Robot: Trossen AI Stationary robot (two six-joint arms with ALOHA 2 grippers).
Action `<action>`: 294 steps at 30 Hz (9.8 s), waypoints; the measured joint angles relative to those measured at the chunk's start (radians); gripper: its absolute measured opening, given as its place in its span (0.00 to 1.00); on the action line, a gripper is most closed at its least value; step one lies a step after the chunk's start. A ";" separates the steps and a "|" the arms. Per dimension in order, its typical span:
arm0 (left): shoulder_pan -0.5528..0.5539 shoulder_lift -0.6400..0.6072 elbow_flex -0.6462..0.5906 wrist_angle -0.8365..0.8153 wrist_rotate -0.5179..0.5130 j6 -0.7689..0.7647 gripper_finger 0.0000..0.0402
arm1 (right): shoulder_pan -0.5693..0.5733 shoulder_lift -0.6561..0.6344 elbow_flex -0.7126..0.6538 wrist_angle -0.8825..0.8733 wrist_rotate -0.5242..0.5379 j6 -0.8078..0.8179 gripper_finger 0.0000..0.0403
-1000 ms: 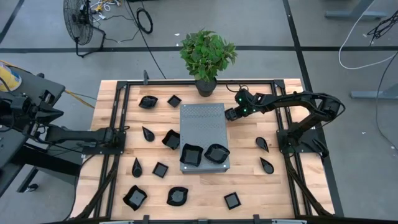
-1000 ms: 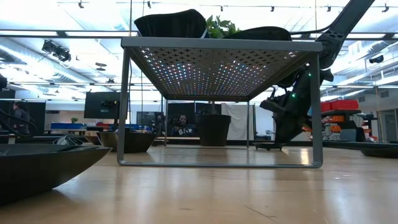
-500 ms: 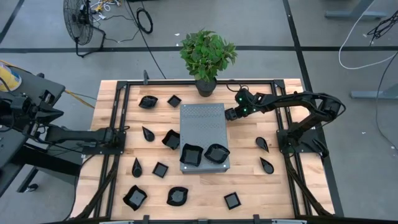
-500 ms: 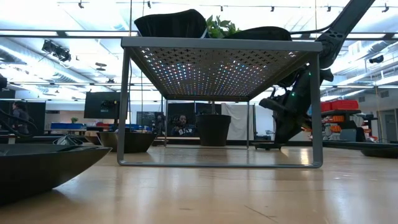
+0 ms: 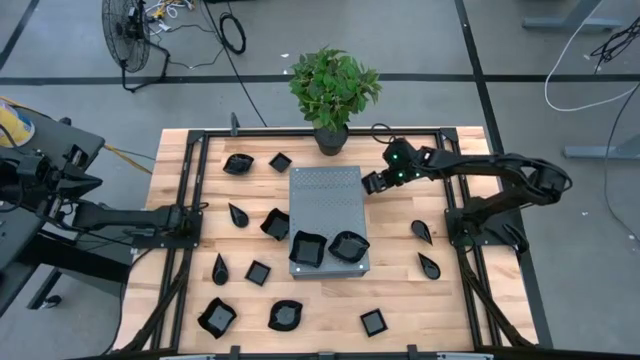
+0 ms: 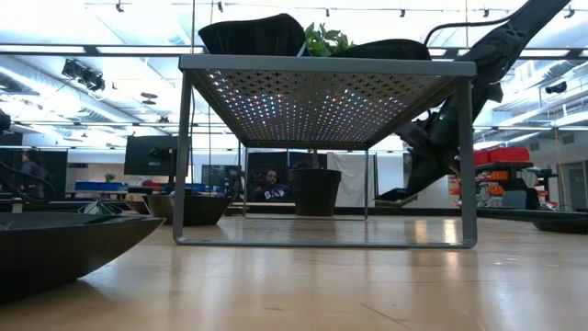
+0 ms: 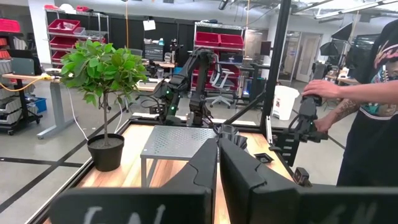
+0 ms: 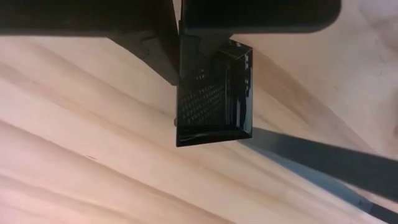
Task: Pick & Place Mini shaped plates
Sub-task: Put the black bowl on the shelf
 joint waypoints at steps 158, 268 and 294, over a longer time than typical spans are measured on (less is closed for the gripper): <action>0.000 0.000 0.000 0.000 0.000 0.000 0.06 | 0.045 0.136 0.436 -0.212 -0.481 -0.056 0.00; 0.000 0.000 0.000 0.000 0.000 0.000 0.06 | 0.208 -0.273 0.271 -0.693 -0.209 -0.092 0.32; 0.000 0.000 0.000 0.000 0.000 0.001 0.06 | 0.582 -0.266 0.163 -0.912 0.002 0.171 0.32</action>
